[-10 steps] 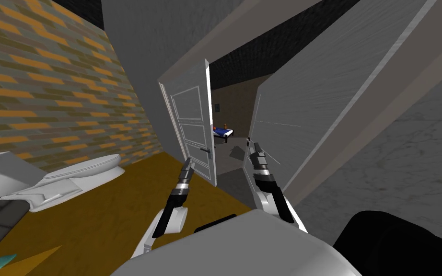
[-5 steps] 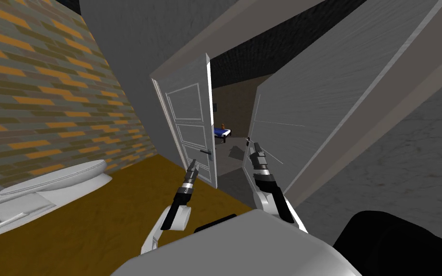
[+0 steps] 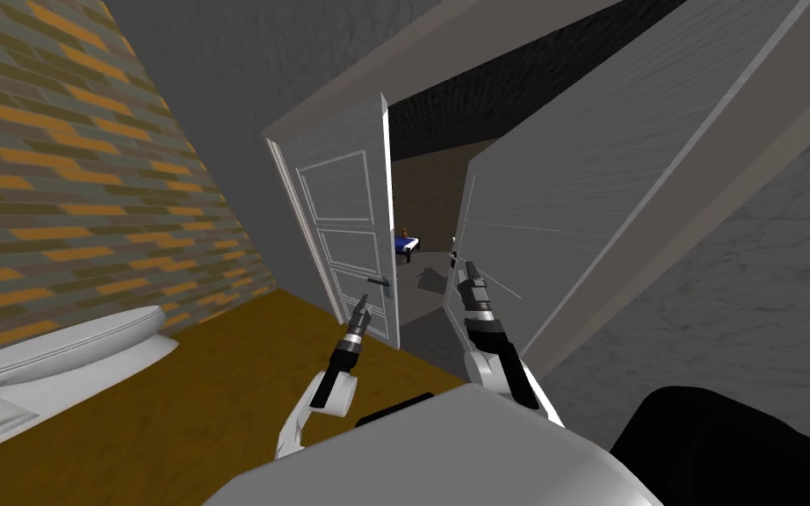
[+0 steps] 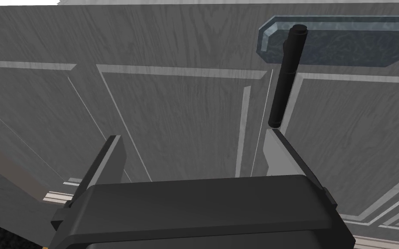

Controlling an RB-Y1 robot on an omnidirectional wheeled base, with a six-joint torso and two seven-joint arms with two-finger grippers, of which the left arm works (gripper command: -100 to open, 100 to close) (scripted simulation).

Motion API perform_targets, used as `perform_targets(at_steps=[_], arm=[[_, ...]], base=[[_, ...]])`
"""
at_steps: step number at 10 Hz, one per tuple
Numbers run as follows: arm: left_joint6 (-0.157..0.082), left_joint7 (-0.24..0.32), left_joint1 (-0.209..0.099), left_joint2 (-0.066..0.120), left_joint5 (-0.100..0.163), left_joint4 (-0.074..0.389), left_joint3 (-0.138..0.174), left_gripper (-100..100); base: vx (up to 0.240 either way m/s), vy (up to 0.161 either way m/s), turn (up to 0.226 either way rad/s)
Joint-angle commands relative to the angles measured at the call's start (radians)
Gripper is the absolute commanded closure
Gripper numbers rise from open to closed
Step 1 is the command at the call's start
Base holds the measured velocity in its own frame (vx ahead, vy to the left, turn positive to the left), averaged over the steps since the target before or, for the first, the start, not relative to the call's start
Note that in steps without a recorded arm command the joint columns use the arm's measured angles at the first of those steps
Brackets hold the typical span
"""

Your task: Push the door open

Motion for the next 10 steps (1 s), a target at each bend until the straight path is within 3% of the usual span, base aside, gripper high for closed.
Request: perform_targets(at_steps=[1,10], arm=[[0.009,0.006,-0.016,0.004,0.002,0.031,-0.013,-100],[0.058,0.035,-0.114,0.010,0.008,0.215,-0.089,-100]], base=[[0.084,0.133,-0.087],[0.087,0.133,-0.101]])
